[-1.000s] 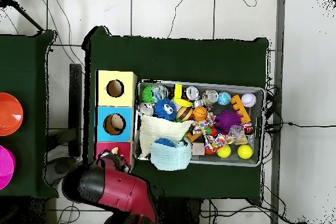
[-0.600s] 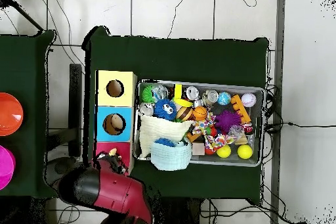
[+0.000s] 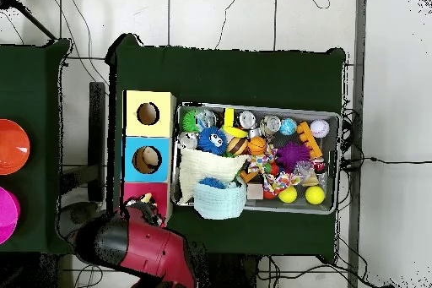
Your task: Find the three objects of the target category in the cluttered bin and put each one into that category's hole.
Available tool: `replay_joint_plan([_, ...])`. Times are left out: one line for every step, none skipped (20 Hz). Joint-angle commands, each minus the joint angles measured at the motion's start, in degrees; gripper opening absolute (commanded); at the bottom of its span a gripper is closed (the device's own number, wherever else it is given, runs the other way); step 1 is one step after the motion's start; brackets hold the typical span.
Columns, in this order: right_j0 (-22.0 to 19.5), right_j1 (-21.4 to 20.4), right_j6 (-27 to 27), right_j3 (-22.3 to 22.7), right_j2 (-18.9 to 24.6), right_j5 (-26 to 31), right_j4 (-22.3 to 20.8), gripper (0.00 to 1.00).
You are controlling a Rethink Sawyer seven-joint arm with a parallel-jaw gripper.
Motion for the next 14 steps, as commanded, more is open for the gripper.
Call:
replay_joint_plan([-0.8,0.8,14.3,-0.6,4.3,4.8,2.5,0.00])
replay_joint_plan([-0.8,0.9,14.4,-0.6,4.3,4.6,2.5,0.00])
replay_joint_plan([-0.8,0.9,14.5,-0.5,4.3,4.5,2.6,0.00])
replay_joint_plan([-0.6,1.0,14.7,-0.6,4.2,4.5,2.6,0.00])
replay_joint_plan([-0.5,1.1,14.7,-0.9,3.8,4.7,2.4,0.00])
replay_joint_plan([-0.4,1.2,14.7,-1.0,3.6,4.9,2.2,0.00])
replay_joint_plan([-0.6,1.1,14.3,-1.2,3.4,5.3,1.9,0.00])
replay_joint_plan([-0.9,1.0,13.8,-1.1,3.3,5.3,1.6,0.00])
replay_joint_plan([-1.2,1.0,13.3,-1.1,3.2,5.3,1.3,0.00])
replay_joint_plan([-1.9,0.8,12.4,-0.7,3.4,5.1,1.1,0.00])
replay_joint_plan([-2.6,0.5,11.4,-0.3,3.7,4.7,0.9,0.00])
replay_joint_plan([-3.2,0.2,10.7,0.1,4.0,4.4,0.8,0.00])
replay_joint_plan([-3.5,0.1,10.3,0.3,4.0,4.3,0.5,0.00])
replay_joint_plan([-3.6,0.1,10.2,0.3,3.9,4.4,0.4,0.00])
